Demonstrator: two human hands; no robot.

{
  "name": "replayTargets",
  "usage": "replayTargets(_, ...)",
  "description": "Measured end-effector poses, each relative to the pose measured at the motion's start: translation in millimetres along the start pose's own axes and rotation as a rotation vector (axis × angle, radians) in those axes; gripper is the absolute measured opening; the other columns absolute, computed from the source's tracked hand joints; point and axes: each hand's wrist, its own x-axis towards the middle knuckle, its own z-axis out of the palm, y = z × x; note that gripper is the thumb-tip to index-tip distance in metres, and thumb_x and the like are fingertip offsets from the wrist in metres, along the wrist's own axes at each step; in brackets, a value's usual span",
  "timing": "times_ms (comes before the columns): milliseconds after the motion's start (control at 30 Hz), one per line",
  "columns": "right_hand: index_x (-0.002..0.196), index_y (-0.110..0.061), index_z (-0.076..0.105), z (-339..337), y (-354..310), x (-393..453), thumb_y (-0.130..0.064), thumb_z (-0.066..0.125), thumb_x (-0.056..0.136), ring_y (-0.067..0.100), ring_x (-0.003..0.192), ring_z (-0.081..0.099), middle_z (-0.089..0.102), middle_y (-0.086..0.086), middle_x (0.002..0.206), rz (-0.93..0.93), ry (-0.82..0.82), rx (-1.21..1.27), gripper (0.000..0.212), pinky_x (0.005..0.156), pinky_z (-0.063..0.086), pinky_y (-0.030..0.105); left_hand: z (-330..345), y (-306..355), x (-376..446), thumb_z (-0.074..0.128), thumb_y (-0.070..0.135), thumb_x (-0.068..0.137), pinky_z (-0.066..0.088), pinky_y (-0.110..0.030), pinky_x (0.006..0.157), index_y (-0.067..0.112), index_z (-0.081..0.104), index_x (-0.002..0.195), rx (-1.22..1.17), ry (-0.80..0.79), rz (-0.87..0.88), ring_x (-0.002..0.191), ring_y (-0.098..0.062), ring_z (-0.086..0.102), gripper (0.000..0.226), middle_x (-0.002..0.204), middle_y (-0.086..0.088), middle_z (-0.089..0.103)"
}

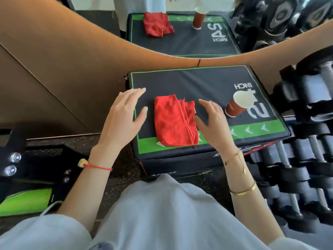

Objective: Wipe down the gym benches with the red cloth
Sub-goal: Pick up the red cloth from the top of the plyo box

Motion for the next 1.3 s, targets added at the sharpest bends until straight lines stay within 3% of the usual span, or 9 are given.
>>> replayTargets(333,0.135,-0.007,0.050,-9.9,45.4,37.2,-0.018,0.062,0.091,0.025,0.131,0.043,0.055,0.007,0.134,0.051,0.051,-0.006,0.047,0.111,0.031,0.033,38.2,11.7,46.3,0.050,0.026,0.099,0.024,-0.029,0.119,0.015,0.045,0.143,0.000,-0.050,-0.009,0.138,-0.017,0.041,0.046,0.144,-0.001,0.051)
replayTargets(867,0.135,-0.007,0.048,45.2,36.8,44.0,-0.048,0.066,0.084,0.031,0.114,0.046,0.054,0.011,0.123,0.214,-0.222,-0.120,0.068,0.100,0.038,0.041,53.0,-25.6,56.9,0.050,0.026,0.099,0.016,-0.025,0.120,0.016,0.044,0.143,0.022,-0.095,-0.028,0.137,-0.016,0.042,0.046,0.145,-0.001,0.050)
replayTargets(1100,0.138,-0.004,0.042,68.3,26.3,41.7,-0.056,0.064,0.082,0.033,0.116,0.043,0.049,0.013,0.128,0.220,-0.278,-0.177,0.080,0.101,0.037,0.040,70.5,-55.2,32.8,0.054,0.020,0.097,0.023,-0.038,0.122,0.012,0.047,0.141,0.043,-0.096,-0.085,0.136,-0.021,0.043,0.046,0.142,-0.005,0.052)
replayTargets(1300,0.129,-0.003,0.047,76.0,20.2,40.8,-0.062,0.068,0.074,0.032,0.113,0.043,0.048,0.013,0.124,0.204,-0.250,-0.222,0.083,0.096,0.040,0.040,88.8,-73.6,11.0,0.054,0.020,0.097,0.026,-0.046,0.120,0.009,0.047,0.142,0.069,-0.149,-0.137,0.142,-0.026,0.035,0.046,0.146,-0.009,0.047)
